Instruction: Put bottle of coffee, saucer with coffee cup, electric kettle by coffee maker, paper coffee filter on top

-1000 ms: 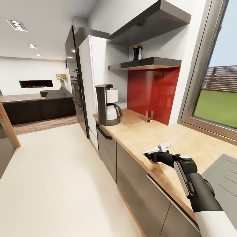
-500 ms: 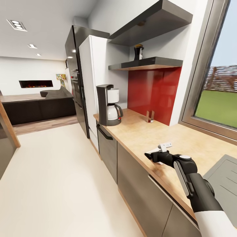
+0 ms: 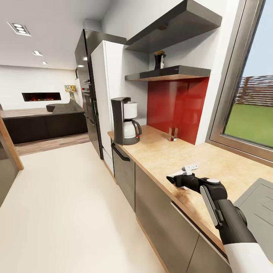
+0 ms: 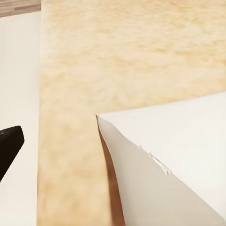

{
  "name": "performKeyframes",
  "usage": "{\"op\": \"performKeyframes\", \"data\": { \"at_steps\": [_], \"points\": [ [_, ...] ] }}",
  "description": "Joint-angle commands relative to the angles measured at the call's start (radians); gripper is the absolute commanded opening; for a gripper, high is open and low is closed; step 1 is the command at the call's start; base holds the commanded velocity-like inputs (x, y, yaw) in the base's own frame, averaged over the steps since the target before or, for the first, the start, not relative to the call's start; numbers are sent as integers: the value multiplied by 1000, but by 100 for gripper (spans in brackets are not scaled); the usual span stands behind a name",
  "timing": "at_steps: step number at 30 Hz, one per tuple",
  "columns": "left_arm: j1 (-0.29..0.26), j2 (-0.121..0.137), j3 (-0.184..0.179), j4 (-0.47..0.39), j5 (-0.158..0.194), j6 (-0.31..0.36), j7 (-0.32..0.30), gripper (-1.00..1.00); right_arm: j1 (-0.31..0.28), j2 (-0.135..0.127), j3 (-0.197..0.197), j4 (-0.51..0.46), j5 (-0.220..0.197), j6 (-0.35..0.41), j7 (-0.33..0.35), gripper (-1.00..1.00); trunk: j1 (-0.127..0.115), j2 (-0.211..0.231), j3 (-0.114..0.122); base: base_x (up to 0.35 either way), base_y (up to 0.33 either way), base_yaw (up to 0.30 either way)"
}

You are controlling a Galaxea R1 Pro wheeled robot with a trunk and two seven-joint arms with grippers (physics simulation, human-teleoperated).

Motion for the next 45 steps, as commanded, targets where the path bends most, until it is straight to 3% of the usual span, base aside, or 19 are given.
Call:
{"op": "performKeyframes", "data": {
  "at_steps": [1,16,17,45],
  "points": [
    [0,-1,3,-2,0,-1,0,100,-1,-1,1,-1,1,5,2,100,0,-1,-1,0,0,0],
    [0,-1,3,-2,0,-1,0,100,-1,-1,1,-1,2,4,2,100,0,-1,-1,0,0,0],
    [0,-1,3,-2,0,-1,0,100,-1,-1,1,-1,2,4,3,-100,0,-1,-1,0,0,0],
    [0,-1,2,-2,0,-1,0,100,-1,-1,1,-1,1,5,3,-100,0,-1,-1,0,0,0]
  ]
}}
